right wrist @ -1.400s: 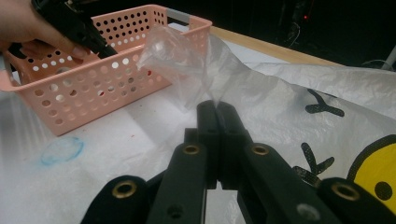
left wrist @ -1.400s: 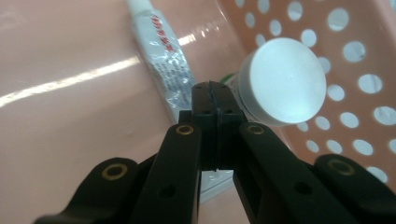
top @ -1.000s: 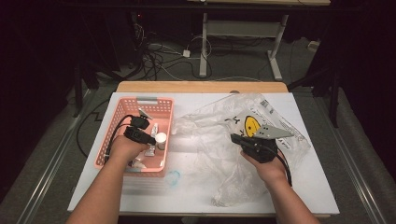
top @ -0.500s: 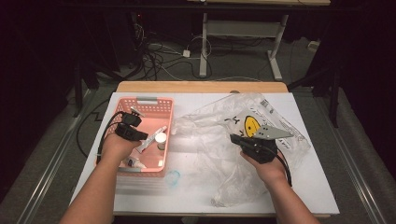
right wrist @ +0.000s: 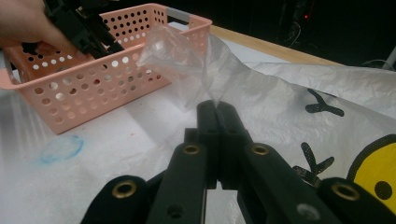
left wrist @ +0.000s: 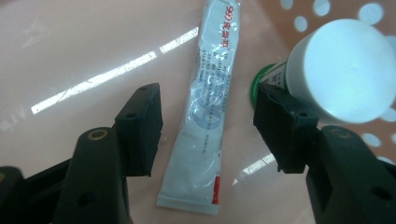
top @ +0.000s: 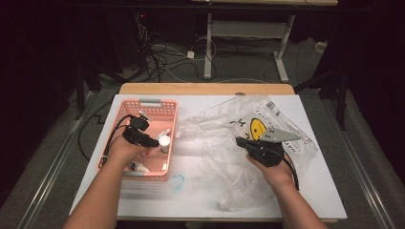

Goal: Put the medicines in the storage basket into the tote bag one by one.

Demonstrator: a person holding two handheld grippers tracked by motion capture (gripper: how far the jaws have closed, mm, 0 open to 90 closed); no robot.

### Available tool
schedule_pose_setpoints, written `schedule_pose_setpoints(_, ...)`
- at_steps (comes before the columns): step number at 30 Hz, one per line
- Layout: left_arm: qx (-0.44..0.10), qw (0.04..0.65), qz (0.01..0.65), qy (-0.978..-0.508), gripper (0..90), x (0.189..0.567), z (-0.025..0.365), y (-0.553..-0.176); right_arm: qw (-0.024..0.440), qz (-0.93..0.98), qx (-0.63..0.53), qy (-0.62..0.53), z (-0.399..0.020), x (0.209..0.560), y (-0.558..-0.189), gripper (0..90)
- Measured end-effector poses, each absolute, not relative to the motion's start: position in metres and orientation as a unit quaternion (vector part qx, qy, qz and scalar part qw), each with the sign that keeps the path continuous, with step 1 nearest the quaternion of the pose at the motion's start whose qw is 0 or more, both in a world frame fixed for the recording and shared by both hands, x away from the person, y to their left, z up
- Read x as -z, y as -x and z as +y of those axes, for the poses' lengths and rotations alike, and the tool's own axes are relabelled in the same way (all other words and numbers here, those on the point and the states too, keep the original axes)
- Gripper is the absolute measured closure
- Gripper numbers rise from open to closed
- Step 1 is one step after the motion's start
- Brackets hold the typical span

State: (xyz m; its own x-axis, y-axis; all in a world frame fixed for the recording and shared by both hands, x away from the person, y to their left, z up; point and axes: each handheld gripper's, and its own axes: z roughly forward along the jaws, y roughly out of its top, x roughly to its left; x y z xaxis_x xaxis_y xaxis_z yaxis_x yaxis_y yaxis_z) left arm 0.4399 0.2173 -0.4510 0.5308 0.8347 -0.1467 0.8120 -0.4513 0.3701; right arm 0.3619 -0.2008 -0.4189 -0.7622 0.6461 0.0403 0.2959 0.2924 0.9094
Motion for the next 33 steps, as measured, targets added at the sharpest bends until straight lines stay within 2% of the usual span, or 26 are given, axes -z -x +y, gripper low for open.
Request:
schedule_pose_setpoints(5,-0.028,0.181,0.479,-0.859,41.1,0.461,0.212,-0.445,0.170,0.789,-0.510,-0.299,-0.199,0.420,-0.362,90.0)
schedule_pose_setpoints(13,-0.053,0.180,0.465,-0.865,45.0,0.462,0.207,-0.445,0.170,0.789,-0.508,-0.299,-0.198,0.421,-0.362,90.0)
schedule_pose_setpoints(16,-0.054,0.184,0.459,-0.868,54.3,0.462,0.205,-0.445,0.170,0.789,-0.509,-0.298,-0.199,0.421,-0.361,90.0)
schedule_pose_setpoints(17,-0.054,0.186,0.458,-0.868,54.3,0.463,0.205,-0.444,0.170,0.789,-0.509,-0.298,-0.199,0.421,-0.361,90.0)
schedule_pose_setpoints(20,-0.053,0.188,0.457,-0.868,61.5,0.462,0.203,-0.444,0.170,0.788,-0.510,-0.299,-0.200,0.420,-0.361,90.0)
schedule_pose_setpoints(21,-0.051,0.190,0.458,-0.867,66.6,0.462,0.203,-0.444,0.171,0.788,-0.511,-0.298,-0.200,0.420,-0.362,90.0)
schedule_pose_setpoints(33,-0.042,0.190,0.466,-0.863,68.2,0.461,0.204,-0.445,0.172,0.786,-0.514,-0.298,-0.201,0.419,-0.361,90.0)
